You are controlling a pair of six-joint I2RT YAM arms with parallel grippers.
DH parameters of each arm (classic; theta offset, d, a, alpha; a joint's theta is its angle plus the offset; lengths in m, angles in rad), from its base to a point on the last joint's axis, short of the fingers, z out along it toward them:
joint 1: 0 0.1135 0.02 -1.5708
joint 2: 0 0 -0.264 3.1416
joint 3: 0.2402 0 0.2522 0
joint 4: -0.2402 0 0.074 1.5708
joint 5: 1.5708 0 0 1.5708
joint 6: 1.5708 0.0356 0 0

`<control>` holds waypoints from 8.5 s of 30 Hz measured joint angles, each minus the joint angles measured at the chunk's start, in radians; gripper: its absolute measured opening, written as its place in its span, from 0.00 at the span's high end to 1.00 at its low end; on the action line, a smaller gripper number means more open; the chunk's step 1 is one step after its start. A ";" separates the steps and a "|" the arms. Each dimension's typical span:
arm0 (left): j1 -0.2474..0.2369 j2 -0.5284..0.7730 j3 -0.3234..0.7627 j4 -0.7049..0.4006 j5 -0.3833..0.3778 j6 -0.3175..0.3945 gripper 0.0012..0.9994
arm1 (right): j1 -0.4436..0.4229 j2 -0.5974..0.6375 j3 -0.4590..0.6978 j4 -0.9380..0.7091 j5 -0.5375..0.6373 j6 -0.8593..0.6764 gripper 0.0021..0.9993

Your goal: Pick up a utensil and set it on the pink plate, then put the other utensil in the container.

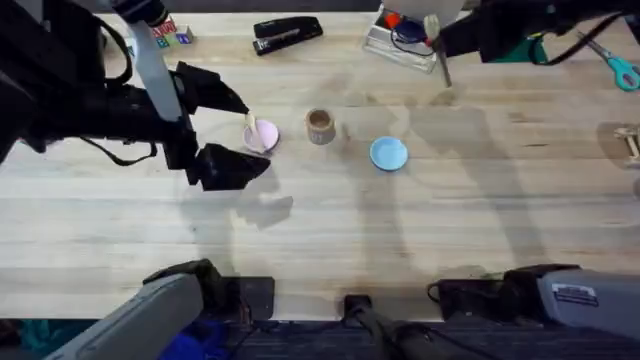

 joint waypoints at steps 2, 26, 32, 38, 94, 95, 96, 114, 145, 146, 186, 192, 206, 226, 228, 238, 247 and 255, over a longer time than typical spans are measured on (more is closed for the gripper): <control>0.000 0.000 0.000 0.000 0.000 0.000 0.00 | 0.000 -0.030 0.000 0.000 -0.025 -0.039 0.97; 0.000 0.000 0.000 0.000 0.000 0.000 0.00 | -0.197 -0.059 0.001 0.001 -0.799 -0.352 0.97; 0.000 0.000 0.000 0.000 0.000 0.000 0.00 | -0.197 0.035 0.001 0.001 -1.016 -0.514 0.97; 0.000 0.000 0.000 0.000 0.000 0.000 0.00 | -0.197 0.099 0.001 0.001 -1.108 -0.587 0.97; 0.000 0.000 0.000 0.000 0.000 0.003 0.00 | 0.104 0.423 0.001 0.200 -1.106 -0.828 0.97; 0.000 0.000 0.000 0.000 0.000 0.002 0.00 | 0.104 0.423 0.001 0.205 -1.106 -0.828 0.97; 0.000 0.000 0.000 0.000 0.000 0.002 0.00 | 0.104 0.423 0.001 0.209 -1.106 -0.829 0.97; 0.000 0.000 0.000 0.000 0.000 0.002 0.00 | 0.172 0.423 0.001 0.288 -1.106 -0.825 0.97; 0.000 0.000 0.000 0.000 0.000 0.002 0.00 | 0.178 0.461 0.002 0.531 -1.107 -0.618 0.97; 0.000 0.000 0.000 0.000 0.000 0.002 0.00 | 0.179 0.471 0.002 0.539 -1.109 -0.607 0.97; 0.000 0.000 0.000 0.000 0.000 0.002 0.00 | 0.179 0.655 0.003 0.586 -1.136 -0.555 0.97; 0.000 0.000 0.000 0.000 0.000 0.003 0.00 | 0.179 0.659 0.003 0.592 -1.136 -0.555 0.97; 0.000 0.000 0.000 0.000 0.000 0.002 0.00 | 0.179 0.709 0.003 0.593 -1.136 -0.555 0.97; 0.000 0.000 0.000 0.000 0.000 0.002 0.00 | 0.179 0.721 0.003 0.596 -1.128 -0.555 0.97; 0.000 0.000 0.000 0.000 0.000 0.002 0.00 | 0.179 0.721 0.003 0.597 -1.128 -0.555 0.97; 0.000 0.000 0.000 0.000 0.000 0.003 0.00 | 0.179 0.722 0.003 0.597 -1.128 -0.555 0.97; 0.000 0.000 0.000 0.000 0.000 0.002 0.00 | 0.179 0.786 0.005 0.600 -1.137 -0.545 0.97; 0.000 0.000 0.000 0.000 0.000 0.003 0.00 | 0.179 0.790 0.005 0.605 -1.145 -0.540 0.91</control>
